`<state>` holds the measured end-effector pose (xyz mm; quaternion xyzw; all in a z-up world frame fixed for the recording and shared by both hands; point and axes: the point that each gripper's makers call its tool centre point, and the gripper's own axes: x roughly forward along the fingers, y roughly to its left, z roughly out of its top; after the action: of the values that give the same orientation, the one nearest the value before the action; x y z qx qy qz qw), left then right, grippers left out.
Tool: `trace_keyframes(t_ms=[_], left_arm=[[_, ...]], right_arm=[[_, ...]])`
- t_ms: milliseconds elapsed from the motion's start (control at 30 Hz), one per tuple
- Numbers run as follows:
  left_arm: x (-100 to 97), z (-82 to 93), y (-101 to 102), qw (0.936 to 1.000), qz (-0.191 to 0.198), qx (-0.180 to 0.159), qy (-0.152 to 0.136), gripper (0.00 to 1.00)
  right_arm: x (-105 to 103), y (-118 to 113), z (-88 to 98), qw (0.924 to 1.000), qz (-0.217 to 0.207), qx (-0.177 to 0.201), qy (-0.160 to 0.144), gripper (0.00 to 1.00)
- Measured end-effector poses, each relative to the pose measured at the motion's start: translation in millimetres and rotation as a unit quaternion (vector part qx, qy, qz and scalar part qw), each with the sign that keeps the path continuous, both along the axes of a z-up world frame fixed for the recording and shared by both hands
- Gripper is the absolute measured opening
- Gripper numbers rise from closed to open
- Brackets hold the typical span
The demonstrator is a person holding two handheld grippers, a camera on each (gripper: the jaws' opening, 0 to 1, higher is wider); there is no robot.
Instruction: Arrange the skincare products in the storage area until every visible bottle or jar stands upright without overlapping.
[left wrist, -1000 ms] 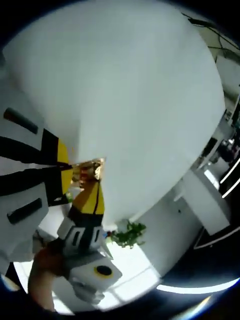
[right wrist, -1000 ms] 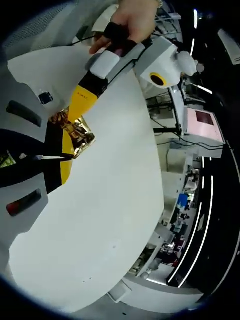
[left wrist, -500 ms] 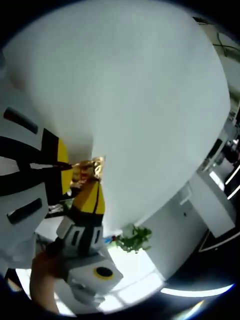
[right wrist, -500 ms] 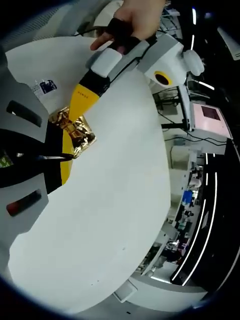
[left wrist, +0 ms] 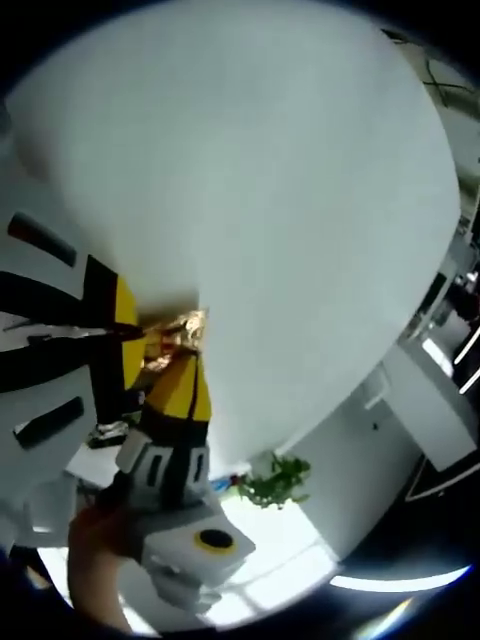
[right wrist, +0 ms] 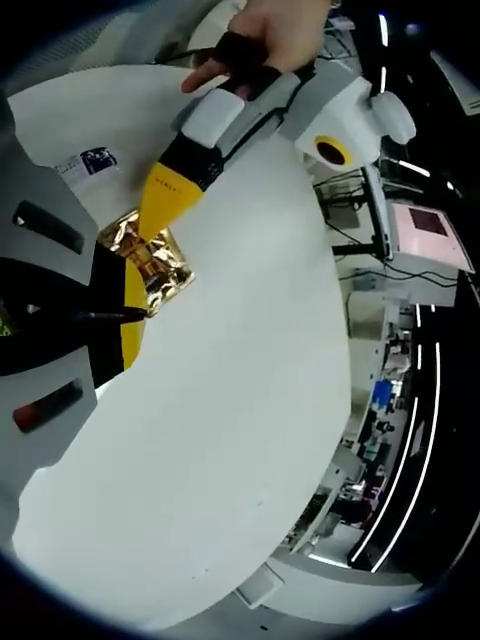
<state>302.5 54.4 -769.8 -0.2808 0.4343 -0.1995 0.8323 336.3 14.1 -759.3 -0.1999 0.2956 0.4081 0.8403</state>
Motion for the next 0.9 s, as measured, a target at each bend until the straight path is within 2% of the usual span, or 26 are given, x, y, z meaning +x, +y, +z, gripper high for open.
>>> trace_keyframes(t_ms=[67, 100, 233, 267, 333, 367, 433, 500, 567, 633, 667, 733, 767, 800, 867, 900], left_arm=[[1.5, -0.1, 0.9, 1.0, 0.0, 0.002, -0.003, 0.0], [1.4, 0.2, 0.9, 1.0, -0.002, 0.004, -0.004, 0.0], [-4.3, 4.0, -1.0, 0.9997, -0.013, 0.015, -0.011, 0.0], [-9.8, 3.3, 1.0, 0.9994, -0.024, 0.026, 0.002, 0.0], [-9.7, 5.0, 6.3, 0.9981, -0.031, 0.051, -0.009, 0.01], [-10.4, 8.6, 11.3, 0.9962, -0.04, 0.075, -0.022, 0.02], [-10.8, 17.6, 17.0, 0.9939, -0.047, 0.093, -0.037, 0.05], [-4.7, 27.8, 17.4, 0.9866, -0.074, 0.117, -0.086, 0.05], [1.9, 29.8, 13.8, 0.9705, -0.127, 0.156, -0.133, 0.05], [2.2, 31.6, 1.6, 0.9571, -0.166, 0.18, -0.155, 0.08], [3.3, 33.7, -7.5, 0.9533, -0.179, 0.183, -0.16, 0.11], [8.2, 30.2, -15.3, 0.9412, -0.204, 0.21, -0.168, 0.16], [11.6, 29.1, -20.6, 0.9324, -0.22, 0.223, -0.18, 0.16], [14.2, 26.1, -21.6, 0.9296, -0.225, 0.228, -0.181, 0.14], [16.2, 18.5, -24.0, 0.9286, -0.229, 0.238, -0.169, 0.13], [16.1, 14.8, -22.9, 0.9236, -0.239, 0.249, -0.167, 0.13]], right_arm=[[-1.9, -0.3, -5.1, 0.9999, 0.008, -0.012, -0.001, 0.01], [0.1, 1.4, -6.4, 0.9999, 0.009, -0.008, -0.01, 0.01], [0.9, 3.4, -5.3, 0.9999, 0.01, -0.006, -0.011, 0.01], [1.6, 3.6, -5.7, 0.9999, 0.009, -0.006, -0.012, 0.01], [2.3, 2.6, -4.8, 0.9999, 0.005, -0.002, -0.012, 0.01], [2.6, 2.8, -5.3, 0.9999, 0.003, 0.0, -0.011, 0.01], [2.4, 3.4, -5.7, 0.9999, 0.002, 0.0, -0.014, 0.01], [2.3, 3.7, -6.4, 0.9999, -0.001, 0.003, -0.014, 0.01], [2.6, 4.3, -7.3, 0.9999, -0.003, 0.005, -0.014, 0.01], [2.5, 4.8, -6.9, 0.9999, -0.005, 0.007, -0.013, 0.01], [2.5, 5.6, -6.9, 0.9999, -0.006, 0.006, -0.013, 0.01], [2.5, 5.7, -6.9, 0.9999, -0.006, 0.006, -0.013, 0.01], [2.2, 5.4, -6.7, 0.9999, -0.006, 0.006, -0.013, 0.01], [1.6, 5.5, -6.6, 0.9999, -0.006, 0.006, -0.014, 0.01], [1.0, 5.2, -6.0, 0.9999, -0.007, 0.006, -0.014, 0.01], [1.2, 4.8, -5.7, 0.9999, -0.007, 0.005, -0.013, 0.01]])
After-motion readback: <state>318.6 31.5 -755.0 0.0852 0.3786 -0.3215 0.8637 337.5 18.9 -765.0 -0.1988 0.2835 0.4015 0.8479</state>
